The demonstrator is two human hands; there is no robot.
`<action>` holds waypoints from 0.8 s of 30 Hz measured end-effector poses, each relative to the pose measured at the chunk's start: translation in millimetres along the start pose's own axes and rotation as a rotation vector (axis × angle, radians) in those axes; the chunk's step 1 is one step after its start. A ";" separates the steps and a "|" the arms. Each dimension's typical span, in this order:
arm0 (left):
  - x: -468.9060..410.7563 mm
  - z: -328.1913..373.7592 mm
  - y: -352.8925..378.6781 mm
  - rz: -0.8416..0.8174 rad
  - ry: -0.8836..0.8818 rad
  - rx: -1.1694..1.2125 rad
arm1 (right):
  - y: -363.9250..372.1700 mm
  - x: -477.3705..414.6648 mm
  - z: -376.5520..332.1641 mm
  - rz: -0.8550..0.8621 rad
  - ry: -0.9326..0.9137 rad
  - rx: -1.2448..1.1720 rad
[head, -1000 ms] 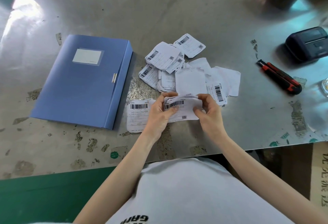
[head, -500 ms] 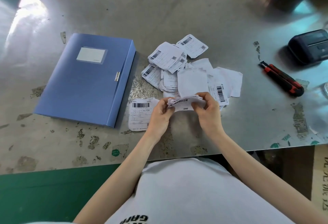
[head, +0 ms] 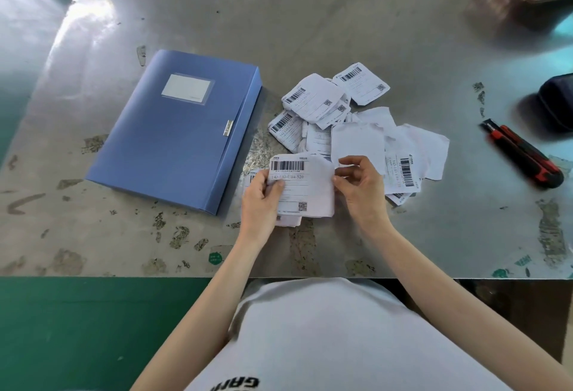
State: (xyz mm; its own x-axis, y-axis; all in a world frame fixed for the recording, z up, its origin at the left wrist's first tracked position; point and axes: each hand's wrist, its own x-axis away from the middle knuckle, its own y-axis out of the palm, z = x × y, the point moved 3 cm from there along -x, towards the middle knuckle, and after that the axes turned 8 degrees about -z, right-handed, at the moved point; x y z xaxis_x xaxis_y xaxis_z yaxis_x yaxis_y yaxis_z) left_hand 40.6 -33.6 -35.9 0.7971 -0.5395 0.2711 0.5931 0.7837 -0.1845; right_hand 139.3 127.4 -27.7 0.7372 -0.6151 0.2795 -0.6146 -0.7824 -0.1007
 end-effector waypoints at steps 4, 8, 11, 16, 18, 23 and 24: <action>6.4 -6.2 -26.4 0.086 0.002 -0.108 | 1.5 -2.6 3.0 -0.003 0.011 0.005; 7.3 -17.0 -37.1 0.160 0.021 -0.279 | 1.2 -7.0 4.1 0.032 0.001 0.073; 6.2 -24.5 -35.8 0.163 0.048 -0.393 | -0.8 -9.1 4.1 0.064 -0.015 0.092; 5.8 -26.6 -29.2 0.164 0.145 -0.617 | -6.5 -9.7 4.6 0.105 -0.025 0.122; 5.3 -26.1 -26.7 0.165 0.167 -0.719 | -10.6 -9.3 5.5 0.124 -0.026 0.132; 3.7 -13.1 -17.1 0.166 0.266 -0.826 | -21.6 -9.5 8.7 0.187 -0.005 0.155; 2.4 -9.1 -13.5 0.150 0.285 -0.797 | -23.9 -10.1 9.4 0.196 0.007 0.161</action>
State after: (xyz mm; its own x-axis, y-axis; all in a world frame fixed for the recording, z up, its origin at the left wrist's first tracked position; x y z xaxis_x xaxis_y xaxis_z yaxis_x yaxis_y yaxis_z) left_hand 35.5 -48.3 -41.4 0.8080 -0.5881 -0.0371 0.2968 0.4605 -0.8366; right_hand 149.2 151.4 -37.2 0.6059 -0.7567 0.2456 -0.6927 -0.6536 -0.3048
